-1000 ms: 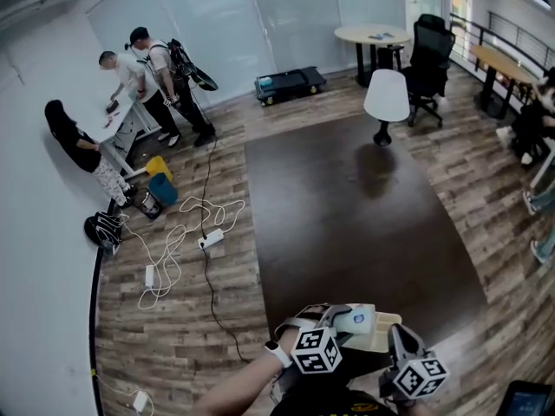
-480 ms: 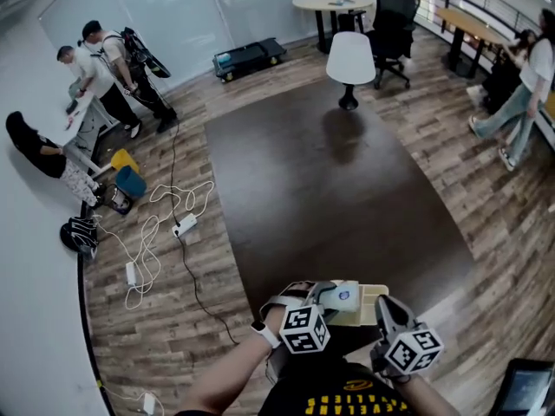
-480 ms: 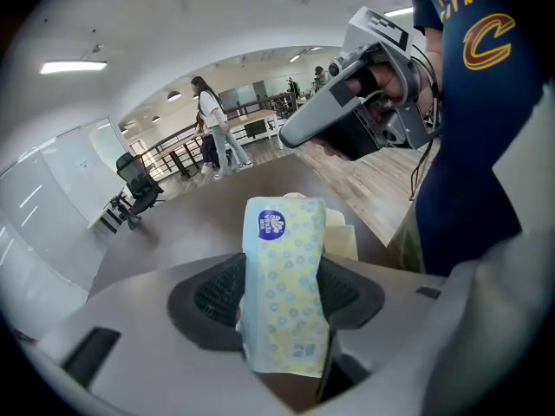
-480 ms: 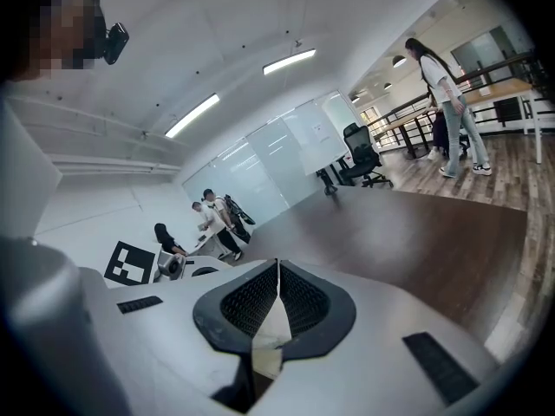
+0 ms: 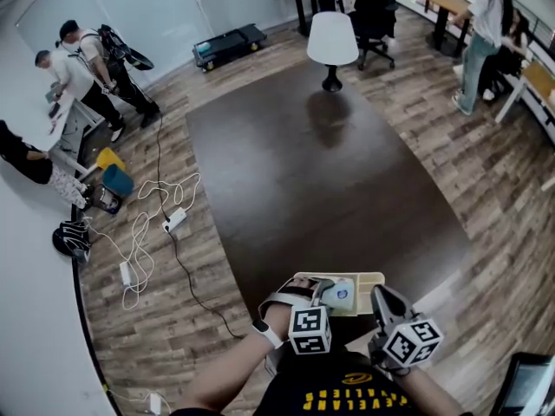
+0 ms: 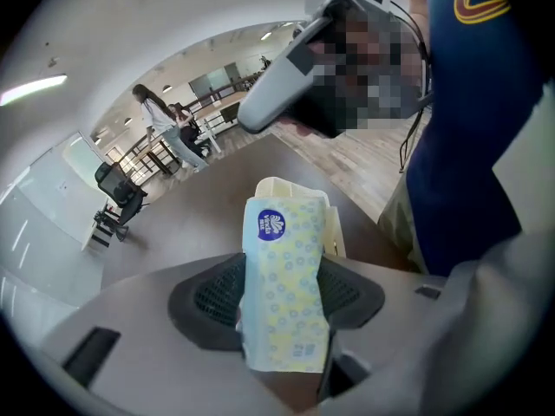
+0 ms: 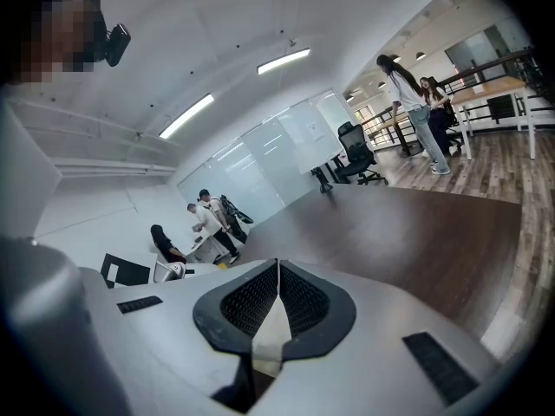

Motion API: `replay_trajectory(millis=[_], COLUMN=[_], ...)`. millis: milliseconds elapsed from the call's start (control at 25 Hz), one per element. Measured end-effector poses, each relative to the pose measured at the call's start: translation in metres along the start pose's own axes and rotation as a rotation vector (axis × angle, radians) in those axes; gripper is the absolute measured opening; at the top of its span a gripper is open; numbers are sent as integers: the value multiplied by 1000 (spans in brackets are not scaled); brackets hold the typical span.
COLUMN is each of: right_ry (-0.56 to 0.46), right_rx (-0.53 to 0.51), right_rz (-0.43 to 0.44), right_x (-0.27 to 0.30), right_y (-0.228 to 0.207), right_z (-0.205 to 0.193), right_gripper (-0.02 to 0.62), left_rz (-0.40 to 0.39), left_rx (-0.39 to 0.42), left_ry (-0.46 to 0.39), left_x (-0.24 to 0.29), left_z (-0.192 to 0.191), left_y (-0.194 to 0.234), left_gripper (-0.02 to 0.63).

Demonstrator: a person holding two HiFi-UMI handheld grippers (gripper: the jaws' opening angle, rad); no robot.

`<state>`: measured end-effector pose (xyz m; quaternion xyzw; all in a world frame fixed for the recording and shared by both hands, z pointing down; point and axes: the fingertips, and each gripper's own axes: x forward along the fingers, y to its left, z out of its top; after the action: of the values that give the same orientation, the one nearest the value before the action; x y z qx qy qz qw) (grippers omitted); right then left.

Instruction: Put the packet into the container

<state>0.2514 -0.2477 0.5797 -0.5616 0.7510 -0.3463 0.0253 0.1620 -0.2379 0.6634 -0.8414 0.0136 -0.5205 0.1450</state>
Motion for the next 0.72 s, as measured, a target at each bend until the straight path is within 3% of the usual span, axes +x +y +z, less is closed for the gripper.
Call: replay_trajectory(millis=[240,720], right_ry=[5,19], right_rx=[13,27], right_rz=[-13,-16], right_x=[-1,0], right_y=[-3,-8], right_z=[-2,-6], right_gripper=[12,12], left_rz=[-59,-68], left_rx=[-77,-17], left_ry=[35,65], left_x=[22,49], left_z=[-17,-19], left_y=[-12,-23], left_gripper=[232,232])
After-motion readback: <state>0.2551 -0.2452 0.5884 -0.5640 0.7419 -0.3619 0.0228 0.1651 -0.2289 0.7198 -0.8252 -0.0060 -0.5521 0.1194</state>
